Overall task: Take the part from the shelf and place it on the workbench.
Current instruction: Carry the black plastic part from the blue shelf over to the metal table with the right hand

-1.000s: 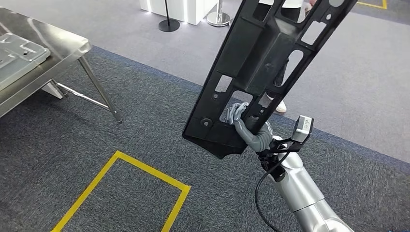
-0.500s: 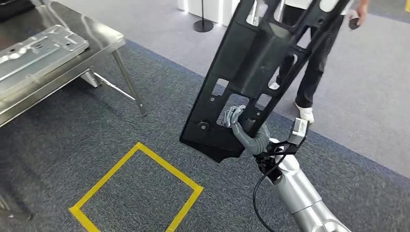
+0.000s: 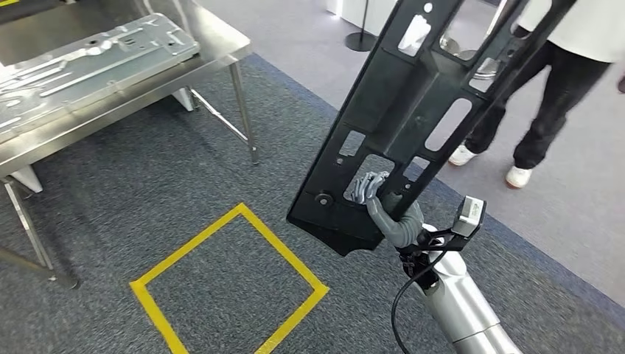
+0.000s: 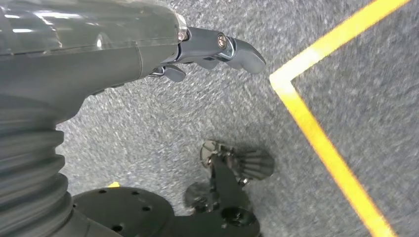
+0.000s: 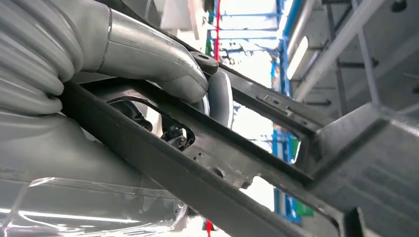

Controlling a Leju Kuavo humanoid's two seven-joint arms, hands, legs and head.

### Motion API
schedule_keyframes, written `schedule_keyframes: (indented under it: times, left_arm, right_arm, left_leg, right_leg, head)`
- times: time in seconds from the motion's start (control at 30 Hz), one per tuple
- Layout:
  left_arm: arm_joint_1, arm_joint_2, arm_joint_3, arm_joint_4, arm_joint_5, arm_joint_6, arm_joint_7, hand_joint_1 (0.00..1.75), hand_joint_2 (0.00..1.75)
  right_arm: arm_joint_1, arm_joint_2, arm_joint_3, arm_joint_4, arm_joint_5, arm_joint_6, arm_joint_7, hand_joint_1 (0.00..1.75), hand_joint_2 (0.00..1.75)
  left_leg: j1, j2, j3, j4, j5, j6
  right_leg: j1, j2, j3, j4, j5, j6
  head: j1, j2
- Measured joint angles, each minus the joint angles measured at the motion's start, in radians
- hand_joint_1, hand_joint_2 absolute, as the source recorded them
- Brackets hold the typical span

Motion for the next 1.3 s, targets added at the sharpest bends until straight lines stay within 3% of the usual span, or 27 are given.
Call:
schedule_keyframes:
  times: [0.03, 0.07, 0.1, 0.17, 0.23, 0.27, 0.33, 0.37, 0.43, 0.5, 0.53, 0.57, 0.6, 0.63, 0.67, 0.73, 0.8, 0.87, 0.93, 1.0, 1.03, 1.07, 1.1, 1.13, 1.17, 1.23, 1.3]
  left_arm:
    - [-0.001, 0.0, -0.001, 0.0, 0.0, -0.002, 0.001, 0.0, 1.75]
    - [-0.002, 0.001, -0.001, 0.0, 0.0, -0.004, 0.001, 0.0, 1.75]
    - [-0.002, 0.001, -0.001, 0.0, 0.0, -0.007, 0.001, 0.0, 1.75]
    - [-0.004, 0.0, -0.001, 0.0, 0.0, -0.011, 0.0, 0.0, 1.75]
    - [-0.01, -0.001, -0.002, 0.0, -0.003, -0.012, -0.001, 0.0, 1.75]
    - [-0.013, -0.002, -0.003, 0.0, -0.005, -0.013, -0.002, 0.0, 1.75]
    - [-0.017, -0.002, -0.007, 0.0, -0.013, -0.017, -0.004, 0.0, 1.75]
    - [-0.017, -0.002, -0.01, 0.0, -0.017, -0.019, -0.005, 0.0, 1.75]
    - [-0.022, -0.003, -0.018, 0.0, -0.026, -0.022, -0.003, 0.0, 1.75]
    - [-0.03, -0.006, -0.025, 0.0, -0.034, -0.021, 0.007, 0.0, 1.75]
    - [-0.032, -0.008, -0.027, 0.0, -0.036, -0.018, 0.013, 0.0, 1.75]
    - [-0.032, -0.009, -0.028, 0.0, -0.037, -0.016, 0.018, 0.0, 1.75]
    - [-0.03, -0.011, -0.029, 0.0, -0.037, -0.013, 0.023, 0.0, 1.75]
    - [-0.028, -0.011, -0.03, 0.0, -0.037, -0.011, 0.027, 0.0, 1.75]
    - [-0.025, -0.011, -0.031, 0.0, -0.037, -0.01, 0.03, 0.0, 1.75]
    - [-0.023, -0.011, -0.033, 0.0, -0.038, -0.01, 0.038, 0.0, 1.75]
    - [-0.017, -0.011, -0.034, 0.0, -0.038, -0.01, 0.047, 0.0, 1.75]
    - [-0.005, -0.011, -0.034, 0.0, -0.035, -0.008, 0.055, 0.0, 1.75]
    - [0.004, -0.012, -0.034, 0.0, -0.028, -0.005, 0.058, 0.0, 1.75]
    - [0.008, -0.013, -0.033, 0.0, -0.019, -0.004, 0.054, 0.0, 1.75]
    - [0.009, -0.014, -0.031, 0.0, -0.015, -0.005, 0.05, 0.0, 1.75]
    - [0.01, -0.014, -0.03, 0.0, -0.013, -0.005, 0.046, 0.0, 1.75]
    - [0.012, -0.016, -0.029, 0.0, -0.011, -0.005, 0.043, 0.0, 1.75]
    - [0.014, -0.017, -0.028, 0.0, -0.011, -0.006, 0.041, 0.0, 1.75]
    - [0.014, -0.019, -0.027, 0.0, -0.01, -0.006, 0.041, 0.0, 1.75]
    - [0.012, -0.022, -0.025, 0.0, -0.008, -0.006, 0.04, 0.0, 1.75]
    - [0.009, -0.025, -0.024, 0.0, -0.001, -0.006, 0.04, 0.0, 1.75]
  right_arm:
    - [0.006, -0.003, -0.003, 0.0, 0.001, 0.0, 0.0, 1.75, 1.75]
    - [0.011, -0.005, -0.005, -0.001, 0.001, 0.0, 0.0, 1.75, 1.75]
    - [0.014, -0.006, -0.008, -0.001, 0.001, 0.0, 0.0, 1.75, 1.75]
    - [0.016, -0.007, -0.012, -0.003, 0.001, -0.001, 0.001, 1.75, 1.75]
    - [0.017, -0.009, -0.016, -0.005, 0.002, -0.002, 0.001, 1.75, 1.75]
    - [0.02, -0.011, -0.018, -0.008, 0.002, -0.005, 0.001, 1.75, 1.75]
    - [0.031, -0.015, -0.024, -0.018, 0.004, -0.014, 0.001, 1.75, 1.75]
    - [0.038, -0.018, -0.03, -0.028, 0.005, -0.018, 0.001, 1.75, 1.75]
    - [0.057, -0.028, -0.048, -0.057, 0.004, -0.023, 0.0, 1.75, 1.75]
    - [0.083, -0.044, -0.075, -0.09, 0.0, -0.026, -0.001, 1.75, 1.75]
    - [0.098, -0.052, -0.09, -0.105, -0.004, -0.027, 0.0, 1.75, 1.75]
    - [0.112, -0.059, -0.106, -0.119, -0.007, -0.026, 0.001, 1.75, 1.75]
    - [0.126, -0.065, -0.12, -0.132, -0.01, -0.023, 0.003, 1.75, 1.75]
    - [0.14, -0.07, -0.134, -0.145, -0.013, -0.02, 0.005, 1.75, 1.75]
    - [0.152, -0.073, -0.147, -0.156, -0.015, -0.017, 0.006, 1.75, 1.75]
    - [0.174, -0.079, -0.167, -0.177, -0.018, -0.013, 0.007, 1.75, 1.75]
    - [0.187, -0.085, -0.18, -0.189, -0.017, -0.011, 0.011, 1.75, 1.75]
    - [0.193, -0.087, -0.187, -0.195, -0.014, -0.012, 0.017, 1.75, 1.75]
    - [0.196, -0.087, -0.19, -0.199, -0.008, -0.012, 0.023, 1.75, 1.75]
    - [0.198, -0.087, -0.194, -0.199, -0.003, -0.011, 0.028, 1.75, 1.75]
    - [0.199, -0.087, -0.195, -0.197, -0.001, -0.011, 0.029, 1.75, 1.75]
    - [0.199, -0.087, -0.195, -0.194, 0.0, -0.011, 0.031, 1.75, 1.75]
    - [0.198, -0.087, -0.195, -0.191, 0.0, -0.011, 0.031, 1.75, 1.75]
    - [0.196, -0.087, -0.195, -0.189, 0.0, -0.011, 0.032, 1.75, 1.75]
    - [0.192, -0.087, -0.195, -0.188, 0.0, -0.011, 0.032, 1.75, 1.75]
    - [0.184, -0.087, -0.195, -0.187, 0.0, -0.009, 0.035, 1.75, 1.75]
    - [0.177, -0.087, -0.195, -0.187, 0.002, -0.004, 0.04, 1.75, 1.75]
  left_leg:
    - [0.0, -0.014, 0.0, 0.001, 0.0, 0.001]
    - [-0.001, -0.028, 0.0, 0.002, 0.0, 0.001]
    - [-0.001, -0.041, 0.0, 0.004, 0.0, 0.001]
    - [0.001, -0.068, 0.0, 0.012, -0.003, -0.003]
    - [0.0, -0.093, -0.006, 0.022, -0.007, -0.012]
    - [0.001, -0.103, -0.01, 0.025, -0.007, -0.018]
    - [0.003, -0.122, -0.016, 0.023, -0.002, -0.031]
    - [0.003, -0.118, -0.018, 0.025, -0.003, -0.035]
    - [0.001, -0.075, -0.038, 0.068, -0.032, -0.043]
    - [0.004, -0.024, -0.092, 0.185, -0.094, -0.049]
    - [0.007, -0.014, -0.123, 0.252, -0.12, -0.052]
    - [0.01, -0.009, -0.144, 0.297, -0.133, -0.055]
    - [0.012, -0.006, -0.146, 0.305, -0.128, -0.056]
    - [0.013, -0.002, -0.126, 0.273, -0.105, -0.055]
    - [0.012, 0.009, -0.09, 0.207, -0.073, -0.052]
    - [0.003, 0.051, -0.017, 0.073, -0.033, -0.041]
    - [-0.008, 0.069, 0.007, 0.022, -0.03, -0.03]
    - [-0.009, 0.047, 0.007, 0.014, -0.026, -0.02]
    - [-0.004, 0.025, 0.014, 0.001, -0.017, -0.008]
    - [-0.003, 0.002, 0.018, -0.005, -0.012, -0.001]
    - [-0.004, -0.01, 0.017, -0.005, -0.011, 0.001]
    - [-0.004, -0.024, 0.016, -0.004, -0.011, 0.001]
    - [-0.005, -0.038, 0.015, -0.002, -0.011, 0.001]
    - [-0.005, -0.053, 0.015, 0.001, -0.012, 0.0]
    - [-0.004, -0.068, 0.015, 0.005, -0.013, -0.002]
    - [-0.004, -0.095, 0.01, 0.018, -0.018, -0.009]
    - [-0.004, -0.117, 0.0, 0.024, -0.018, -0.02]
  right_leg:
    - [0.0, 0.008, -0.035, 0.066, -0.022, 0.001]
    - [0.0, 0.011, -0.058, 0.105, -0.026, 0.002]
    - [0.0, 0.012, -0.063, 0.105, -0.01, 0.002]
    - [-0.005, 0.028, -0.018, -0.01, 0.067, 0.001]
    - [-0.009, 0.066, 0.034, -0.131, 0.115, -0.001]
    - [-0.009, 0.078, 0.044, -0.157, 0.12, -0.004]
    - [-0.007, 0.068, 0.046, -0.163, 0.119, -0.016]
    - [-0.007, 0.057, 0.048, -0.167, 0.121, -0.023]
    - [-0.009, 0.033, 0.054, -0.176, 0.125, -0.037]
    - [-0.005, 0.007, 0.058, -0.179, 0.124, -0.045]
    - [-0.003, -0.007, 0.059, -0.179, 0.123, -0.047]
    - [-0.001, -0.019, 0.059, -0.178, 0.121, -0.047]
    - [0.0, -0.031, 0.06, -0.178, 0.12, -0.046]
    - [0.001, -0.042, 0.062, -0.178, 0.118, -0.045]
    - [0.001, -0.051, 0.065, -0.178, 0.116, -0.043]
    - [0.004, -0.069, 0.071, -0.178, 0.11, -0.036]
    - [0.008, -0.086, 0.075, -0.179, 0.107, -0.025]
    - [0.008, -0.101, 0.08, -0.181, 0.104, -0.014]
    - [0.004, -0.071, 0.073, -0.153, 0.079, -0.004]
    - [0.0, -0.014, 0.023, -0.043, 0.019, 0.0]
    - [0.0, 0.001, -0.012, 0.027, -0.011, 0.001]
    - [0.0, 0.008, -0.041, 0.08, -0.026, 0.002]
    - [0.0, 0.01, -0.055, 0.101, -0.022, 0.003]
    - [-0.002, 0.012, -0.048, 0.079, 0.004, 0.003]
    - [-0.004, 0.02, -0.024, 0.023, 0.042, 0.004]
    - [-0.012, 0.063, 0.033, -0.106, 0.098, 0.002]
    - [-0.012, 0.09, 0.055, -0.159, 0.106, -0.006]
  head:
    - [0.0, 0.0]
    - [0.0, 0.0]
    - [0.0, 0.0]
    - [0.0, 0.0]
    - [0.0, 0.0]
    - [0.0, 0.0]
    - [0.0, 0.0]
    - [0.0, 0.0]
    - [0.0, 0.0]
    - [0.0, 0.0]
    - [0.0, 0.0]
    - [0.0, 0.0]
    - [0.0, 0.0]
    - [0.0, 0.0]
    - [0.0, 0.0]
    - [0.0, 0.0]
    - [0.0, 0.0]
    - [0.0, 0.0]
    - [0.0, 0.0]
    - [0.0, 0.0]
    - [0.0, 0.0]
    - [0.0, 0.0]
    - [0.0, 0.0]
    - [0.0, 0.0]
    - [0.0, 0.0]
    - [0.0, 0.0]
    - [0.0, 0.0]
